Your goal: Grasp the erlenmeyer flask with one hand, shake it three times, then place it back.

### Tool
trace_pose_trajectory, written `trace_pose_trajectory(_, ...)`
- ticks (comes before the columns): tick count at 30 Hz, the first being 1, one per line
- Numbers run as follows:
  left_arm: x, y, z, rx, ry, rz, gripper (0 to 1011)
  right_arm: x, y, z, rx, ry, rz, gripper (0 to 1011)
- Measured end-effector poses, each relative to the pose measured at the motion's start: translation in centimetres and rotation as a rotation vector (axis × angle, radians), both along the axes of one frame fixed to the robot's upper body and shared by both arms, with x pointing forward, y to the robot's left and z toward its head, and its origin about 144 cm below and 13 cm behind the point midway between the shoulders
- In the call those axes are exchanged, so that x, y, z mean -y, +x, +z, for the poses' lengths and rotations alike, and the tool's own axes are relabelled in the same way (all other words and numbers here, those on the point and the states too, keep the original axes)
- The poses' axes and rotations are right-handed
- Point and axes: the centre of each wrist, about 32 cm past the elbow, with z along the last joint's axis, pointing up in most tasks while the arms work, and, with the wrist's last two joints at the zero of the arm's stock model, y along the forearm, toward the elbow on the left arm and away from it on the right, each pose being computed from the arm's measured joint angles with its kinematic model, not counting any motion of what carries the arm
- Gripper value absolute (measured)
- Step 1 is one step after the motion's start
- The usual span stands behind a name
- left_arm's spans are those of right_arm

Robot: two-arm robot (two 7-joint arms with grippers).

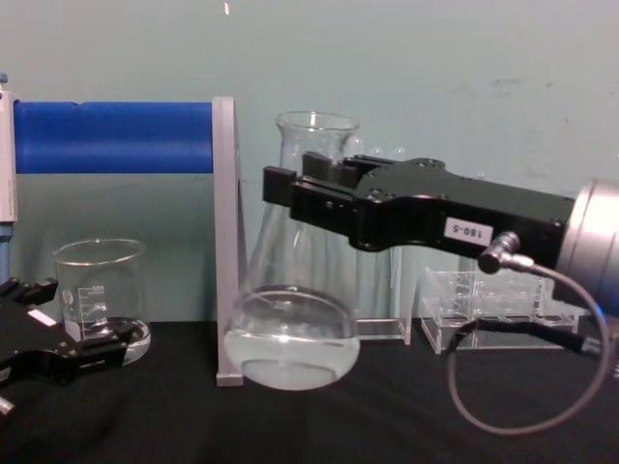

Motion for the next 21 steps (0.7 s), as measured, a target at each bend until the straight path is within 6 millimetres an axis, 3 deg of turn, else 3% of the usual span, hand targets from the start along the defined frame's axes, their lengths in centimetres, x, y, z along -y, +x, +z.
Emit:
trace_pose_trajectory(11,0.0,0.0,0.0,0.000,0.000,0.000,1001,0.5,0.4,0.0,0.008,0.014,-0.030,450)
trace_pose_trajectory(21,0.0,0.0,0.0,0.000,0.000,0.000,1001,3.9,0.2,0.2,0.022,0.026,-0.230,450)
